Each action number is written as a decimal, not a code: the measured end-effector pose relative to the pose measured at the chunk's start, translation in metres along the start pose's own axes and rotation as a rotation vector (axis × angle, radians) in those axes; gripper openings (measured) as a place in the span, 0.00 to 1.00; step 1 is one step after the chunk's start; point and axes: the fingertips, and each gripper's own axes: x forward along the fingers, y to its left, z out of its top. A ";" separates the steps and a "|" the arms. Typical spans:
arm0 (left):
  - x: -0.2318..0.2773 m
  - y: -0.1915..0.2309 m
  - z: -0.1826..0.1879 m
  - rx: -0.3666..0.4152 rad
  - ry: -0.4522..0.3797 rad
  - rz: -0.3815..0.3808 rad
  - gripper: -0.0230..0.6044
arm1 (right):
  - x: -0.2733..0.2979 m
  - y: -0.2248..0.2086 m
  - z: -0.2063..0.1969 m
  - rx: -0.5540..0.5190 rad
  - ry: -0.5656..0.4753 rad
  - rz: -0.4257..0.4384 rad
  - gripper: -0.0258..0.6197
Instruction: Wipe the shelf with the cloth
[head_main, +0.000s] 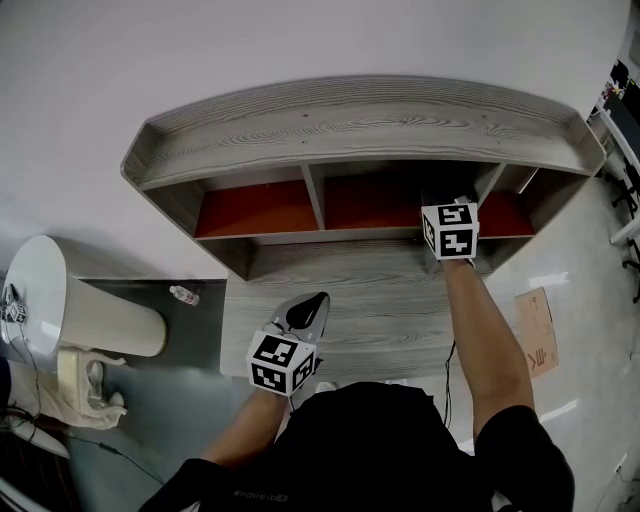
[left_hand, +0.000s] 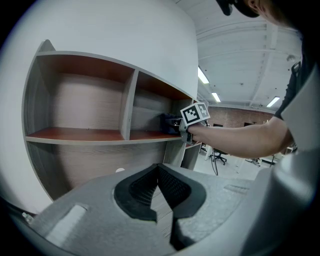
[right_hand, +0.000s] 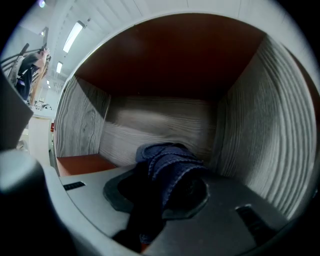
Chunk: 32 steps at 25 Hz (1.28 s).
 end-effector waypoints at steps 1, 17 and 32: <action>0.000 0.000 0.000 0.000 -0.001 0.001 0.05 | 0.000 0.000 0.000 0.003 0.000 -0.001 0.19; -0.012 0.004 -0.004 -0.004 0.007 0.029 0.05 | -0.007 0.016 0.013 0.052 -0.033 0.054 0.19; -0.025 0.007 -0.009 -0.015 0.002 0.060 0.05 | -0.016 0.131 0.114 0.032 -0.156 0.316 0.19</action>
